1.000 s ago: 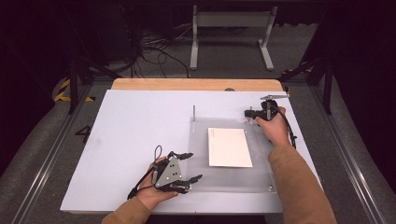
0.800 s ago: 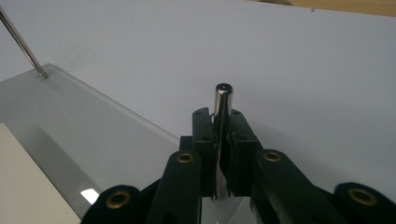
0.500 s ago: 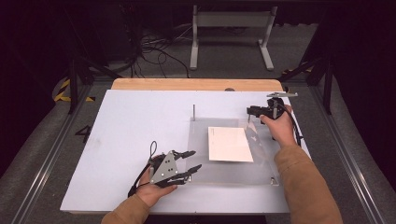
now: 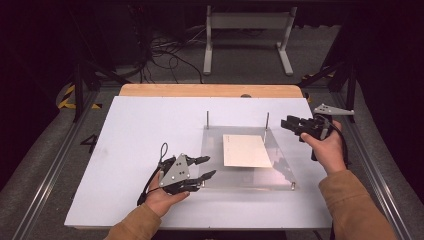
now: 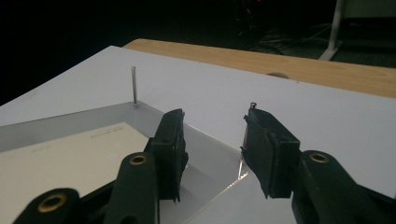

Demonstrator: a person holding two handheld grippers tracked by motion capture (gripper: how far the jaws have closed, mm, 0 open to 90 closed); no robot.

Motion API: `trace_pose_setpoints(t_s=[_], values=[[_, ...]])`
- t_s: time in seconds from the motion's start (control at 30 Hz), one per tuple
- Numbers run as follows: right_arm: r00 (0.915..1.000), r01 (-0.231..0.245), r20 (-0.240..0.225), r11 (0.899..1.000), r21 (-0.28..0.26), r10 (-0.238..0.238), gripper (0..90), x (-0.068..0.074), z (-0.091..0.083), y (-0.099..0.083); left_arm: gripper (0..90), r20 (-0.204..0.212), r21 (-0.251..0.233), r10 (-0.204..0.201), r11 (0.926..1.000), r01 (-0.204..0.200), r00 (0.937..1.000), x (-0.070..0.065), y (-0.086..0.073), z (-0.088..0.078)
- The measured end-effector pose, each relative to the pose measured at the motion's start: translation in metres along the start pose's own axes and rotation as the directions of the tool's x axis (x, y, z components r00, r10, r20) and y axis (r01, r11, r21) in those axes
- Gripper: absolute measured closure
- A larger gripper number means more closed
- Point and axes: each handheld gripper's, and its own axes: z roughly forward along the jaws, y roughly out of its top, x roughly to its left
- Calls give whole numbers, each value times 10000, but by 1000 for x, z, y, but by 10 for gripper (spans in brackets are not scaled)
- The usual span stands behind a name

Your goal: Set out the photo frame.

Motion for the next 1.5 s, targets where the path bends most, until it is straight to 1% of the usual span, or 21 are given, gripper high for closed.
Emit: trace_pose_setpoints(t_s=[0.1, 0.13, 0.17, 0.27, 0.4, 0.5, 0.6, 0.67, 0.77, 0.8, 0.87, 0.93, 0.97, 1.07, 1.13, 1.2, 1.3, 1.33, 1.37, 1.43, 1.5], values=[[9979, 626, -143, 9973, -372, -631, 540, 6, -18, -7, 539, -8, 9, -18, 10000, 18, 10000, 2, 3, 0], [9956, 882, -248, 9939, -663, -900, 543, 11, -33, -13, 543, 35, 47, -25, 10000, 25, 10000, 3, 4, -1], [9956, 882, -248, 9939, -663, -900, 543, 11, -33, -13, 543, 28, 25, 15, 10000, -15, 10000, 4, 5, -1], [9929, 1101, -361, 9902, -856, -1136, 555, 16, -50, -23, 548, 53, -39, -158, 9999, 158, 9999, 6, 8, -1], [9828, 1747, -472, 9813, -810, -1788, 550, 29, -65, -34, 554, 104, -11, -213, 9998, 213, 9997, 11, 13, -1], [9752, 2148, -364, 9733, -814, -2183, 529, 38, -72, -40, 564, 165, -1, -262, 9997, 262, 9995, 13, 17, -2], [9701, 2362, -356, 9678, -866, -2399, 507, 43, -76, -48, 584, 105, 171, -68, 9998, 66, 9999, 16, 22, -3], [9687, 2415, -379, 9664, -884, -2455, 500, 44, -77, -49, 587, 89, 184, -88, 9998, 87, 9999, 19, 25, -3], [9600, 2730, -363, 9572, -965, -2775, 463, 48, -80, -51, 591, 87, 173, -156, 9997, 155, 9998, 22, 29, -3], [9546, 2915, -345, 9516, -975, -2960, 437, 50, -81, -51, 592, 86, 163, -162, 9997, 161, 9998, 23, 30, -3], [9316, 3623, -20, 9294, -699, -3634, 408, 55, -81, -52, 592, 69, 69, -237, 9997, 236, 9997, 25, 32, -3], [9170, 3977, -23, 9150, -685, -3988, 395, 62, -78, -52, 593, 69, 78, -230, 9997, 229, 9997, 28, 34, -3], [9170, 3977, -23, 9150, -685, -3988, 395, 62, -78, -52, 593, 39, 38, -283, 9996, 283, 9996, 28, 35, -3], [9108, 4102, -43, 9061, -1038, -4128, 361, 68, -73, -51, 593, -7, -26, -277, 9996, 277, 9996, 31, 37, -3], [9005, 4283, -163, 8926, -1409, -4346, 353, 74, -67, -48, 593, -42, -68, -284, 9996, 284, 9996, 32, 39, -3], [8935, 4399, -201, 8835, -1611, -4486, 355, 78, -63, -45, 593, -41, -71, -277, 9996, 277, 9996, 32, 39, -3], [8767, 4683, -239, 8637, -1865, -4805, 380, 82, -54, -41, 592, -121, -156, -344, 9993, 342, 9993, 33, 40, -2], [8767, 4683, -239, 8637, -1865, -4805, 380, 82, -54, -41, 593, -121, -156, -344, 9993, 342, 9993, 33, 40, -2], [8715, 4749, -308, 8579, -1964, -4895, 418, 83, -48, -41, 592, -150, -159, -330, 9993, 328, 9993, 32, 41, -2], [8664, 4823, -329, 8522, -2029, -4982, 456, 81, -41, -41, 594, -168, -200, -369, 9991, 366, 9992, 32, 42, -1], [8643, 4854, -319, 8489, -2091, -5020, 467, 79, -38, -42, 595, -129, -230, -375, 9990, 372, 9992, 31, 42, 0]])
